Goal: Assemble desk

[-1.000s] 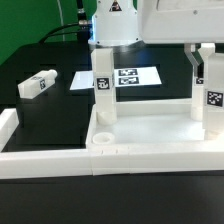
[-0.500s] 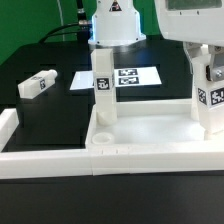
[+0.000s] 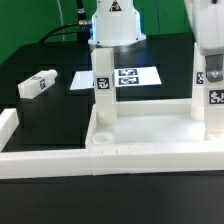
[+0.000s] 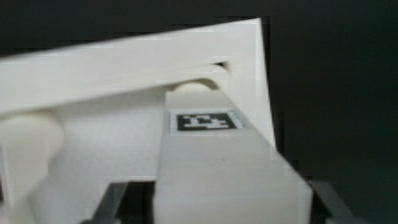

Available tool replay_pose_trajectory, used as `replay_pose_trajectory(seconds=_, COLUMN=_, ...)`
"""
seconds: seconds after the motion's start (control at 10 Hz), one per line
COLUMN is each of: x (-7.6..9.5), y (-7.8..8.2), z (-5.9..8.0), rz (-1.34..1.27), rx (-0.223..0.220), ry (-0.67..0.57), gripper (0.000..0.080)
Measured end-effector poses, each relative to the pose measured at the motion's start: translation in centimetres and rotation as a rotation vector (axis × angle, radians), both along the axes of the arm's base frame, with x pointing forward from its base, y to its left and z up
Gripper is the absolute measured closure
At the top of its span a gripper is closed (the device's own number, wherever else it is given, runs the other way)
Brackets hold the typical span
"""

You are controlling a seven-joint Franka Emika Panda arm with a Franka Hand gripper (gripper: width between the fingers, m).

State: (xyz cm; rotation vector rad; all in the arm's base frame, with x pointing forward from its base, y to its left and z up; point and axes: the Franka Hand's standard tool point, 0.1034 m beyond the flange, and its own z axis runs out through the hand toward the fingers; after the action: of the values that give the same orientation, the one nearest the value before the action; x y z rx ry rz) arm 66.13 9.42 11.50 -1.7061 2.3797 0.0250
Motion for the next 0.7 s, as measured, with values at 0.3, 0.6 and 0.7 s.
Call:
replay_pose_trajectory(seconds=0.3, x=0.32, y=0.17, z=0.27, rz=0.257, rx=-0.056, ry=-0.028, gripper=0.0334)
replay_pose_trajectory(seconds=0.6, x=0.31, y=0.7, z=0.42, rz=0.708, rx=-0.148, ry=-0.081, gripper=0.0163)
replay_pose_trajectory(seconds=0.7, x=0.33, y=0.59, z=0.37, rz=0.781, rx=-0.16, ry=-0.089, gripper=0.0152)
